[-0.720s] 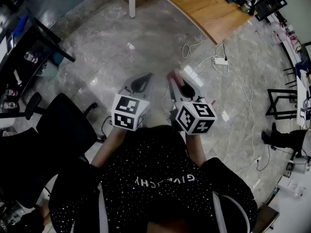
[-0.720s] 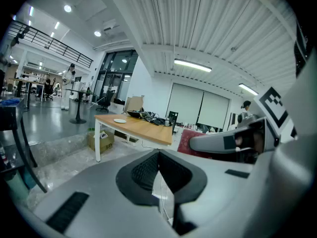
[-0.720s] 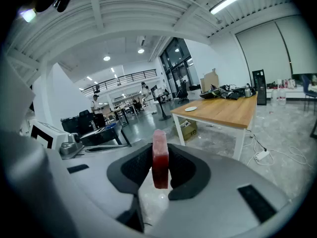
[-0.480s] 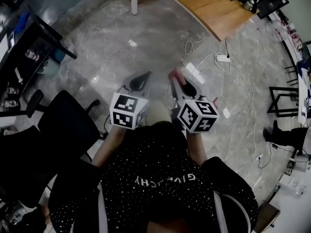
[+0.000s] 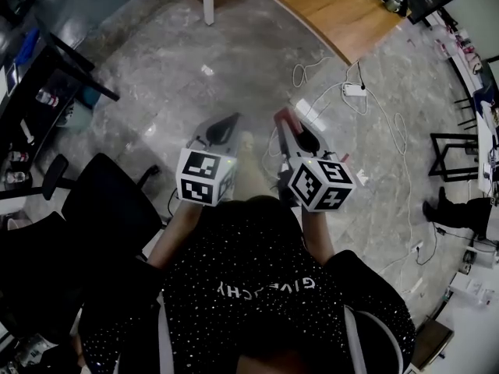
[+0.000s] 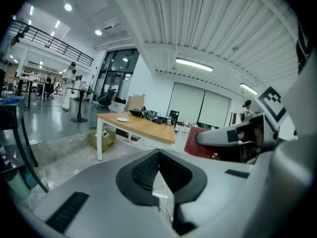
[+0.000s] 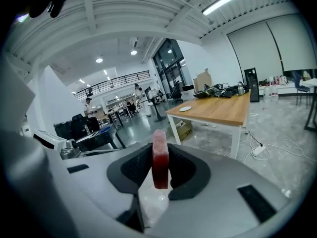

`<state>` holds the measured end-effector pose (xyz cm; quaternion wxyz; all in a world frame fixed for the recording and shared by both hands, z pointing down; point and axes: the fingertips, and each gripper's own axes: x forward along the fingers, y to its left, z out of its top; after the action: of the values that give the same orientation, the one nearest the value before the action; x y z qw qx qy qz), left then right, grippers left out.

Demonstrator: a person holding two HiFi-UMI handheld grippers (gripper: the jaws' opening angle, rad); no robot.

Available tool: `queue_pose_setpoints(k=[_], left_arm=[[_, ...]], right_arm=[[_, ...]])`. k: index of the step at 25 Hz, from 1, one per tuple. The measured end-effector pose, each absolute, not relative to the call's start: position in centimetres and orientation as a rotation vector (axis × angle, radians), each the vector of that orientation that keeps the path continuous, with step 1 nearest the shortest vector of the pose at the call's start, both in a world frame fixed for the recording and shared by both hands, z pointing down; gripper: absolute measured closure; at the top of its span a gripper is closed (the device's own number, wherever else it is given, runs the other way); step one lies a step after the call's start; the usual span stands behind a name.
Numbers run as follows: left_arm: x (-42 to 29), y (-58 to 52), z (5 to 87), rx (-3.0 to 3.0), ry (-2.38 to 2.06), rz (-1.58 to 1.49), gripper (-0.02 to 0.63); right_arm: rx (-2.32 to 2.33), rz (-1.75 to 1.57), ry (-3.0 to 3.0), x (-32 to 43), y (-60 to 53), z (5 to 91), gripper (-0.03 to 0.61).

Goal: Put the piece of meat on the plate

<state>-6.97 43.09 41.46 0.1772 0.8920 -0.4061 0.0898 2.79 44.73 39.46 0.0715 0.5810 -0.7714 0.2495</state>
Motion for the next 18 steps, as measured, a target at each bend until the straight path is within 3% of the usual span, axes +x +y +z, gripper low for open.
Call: queue_pose_setpoints(k=[18], left_arm=[[-4.4,30.9,41.2,2.497,-1.194,0.272,0.604]], right_arm=[[1.744,0.749,-2.336,6.4,32.2,38.9,0.482]])
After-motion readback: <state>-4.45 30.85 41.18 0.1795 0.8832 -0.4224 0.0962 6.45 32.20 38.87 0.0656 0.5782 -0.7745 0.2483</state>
